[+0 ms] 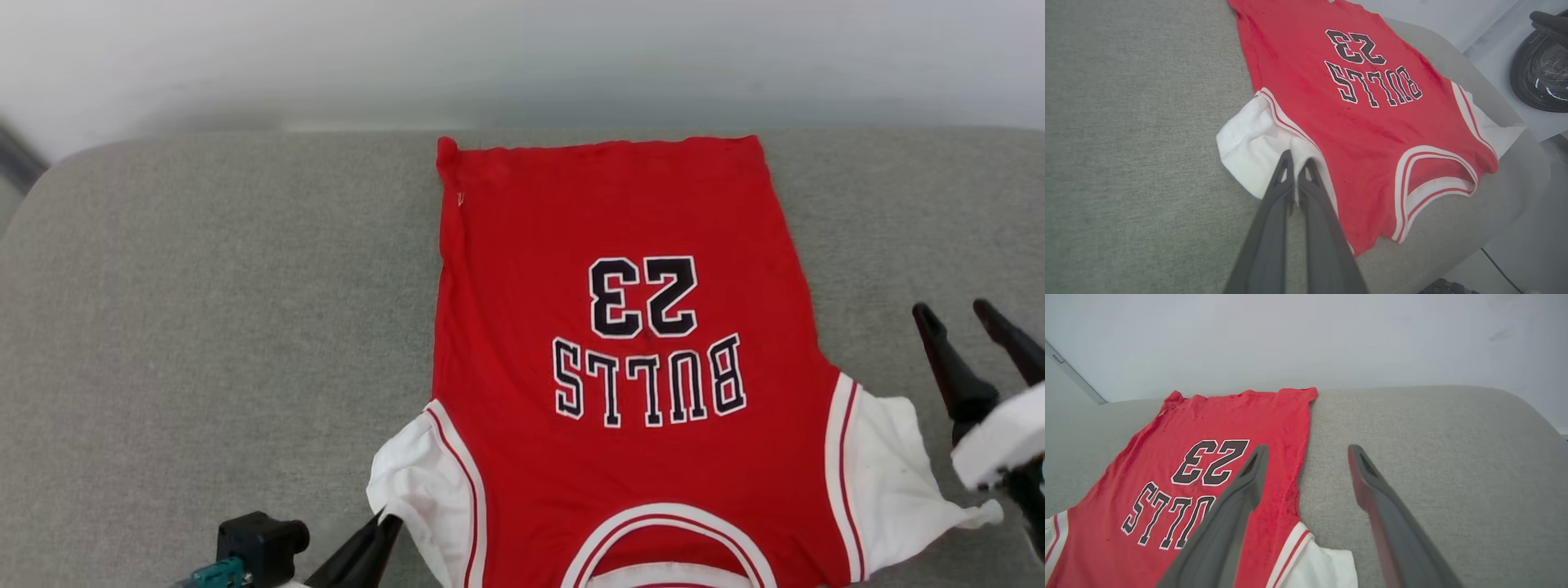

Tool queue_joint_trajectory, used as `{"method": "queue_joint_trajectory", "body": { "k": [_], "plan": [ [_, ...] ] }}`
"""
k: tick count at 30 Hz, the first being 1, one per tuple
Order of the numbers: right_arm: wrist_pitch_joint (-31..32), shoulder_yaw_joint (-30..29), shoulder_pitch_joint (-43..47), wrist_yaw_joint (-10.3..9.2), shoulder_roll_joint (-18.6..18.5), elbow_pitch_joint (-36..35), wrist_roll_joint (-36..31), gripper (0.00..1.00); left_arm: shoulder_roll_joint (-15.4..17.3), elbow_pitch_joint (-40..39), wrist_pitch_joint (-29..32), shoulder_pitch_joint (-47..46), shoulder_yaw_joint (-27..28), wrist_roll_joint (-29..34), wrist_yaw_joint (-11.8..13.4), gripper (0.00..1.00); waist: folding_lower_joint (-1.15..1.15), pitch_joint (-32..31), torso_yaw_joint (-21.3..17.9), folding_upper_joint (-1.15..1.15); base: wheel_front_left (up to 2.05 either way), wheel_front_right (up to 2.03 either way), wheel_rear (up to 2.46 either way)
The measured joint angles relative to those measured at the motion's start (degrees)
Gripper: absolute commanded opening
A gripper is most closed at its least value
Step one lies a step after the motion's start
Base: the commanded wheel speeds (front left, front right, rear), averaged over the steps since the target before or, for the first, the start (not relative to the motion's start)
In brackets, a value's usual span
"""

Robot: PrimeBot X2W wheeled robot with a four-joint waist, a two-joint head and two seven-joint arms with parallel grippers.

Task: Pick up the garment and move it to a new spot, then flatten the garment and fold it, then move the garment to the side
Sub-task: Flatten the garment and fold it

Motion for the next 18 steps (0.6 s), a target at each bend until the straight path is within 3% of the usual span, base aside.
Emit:
{"method": "queue_joint_trajectory", "body": {
  "k": [4,10,18],
  "plan": [
    [8.4,0.6,-7.2,0.00,-0.5,2.5,-1.3,1.00,-0.4,-1.5,0.4,-1.5,-0.8,0.7,-0.1,0.00,0.00,3.1,1.3,0.00,0.00,0.00,0.00],
    [22.3,0.2,-23.1,0.00,-4.7,7.7,-1.0,1.00,-1.5,-5.7,1.5,-5.1,-2.4,1.7,-1.0,0.00,0.01,9.6,4.1,0.00,0.00,0.00,0.00],
    [38.2,0.3,-42.1,0.00,-10.7,16.9,-2.8,1.00,-4.4,-8.7,2.3,-9.1,-6.0,3.7,-2.1,0.00,0.01,17.8,11.3,0.00,0.00,0.00,0.00]
  ]
}}
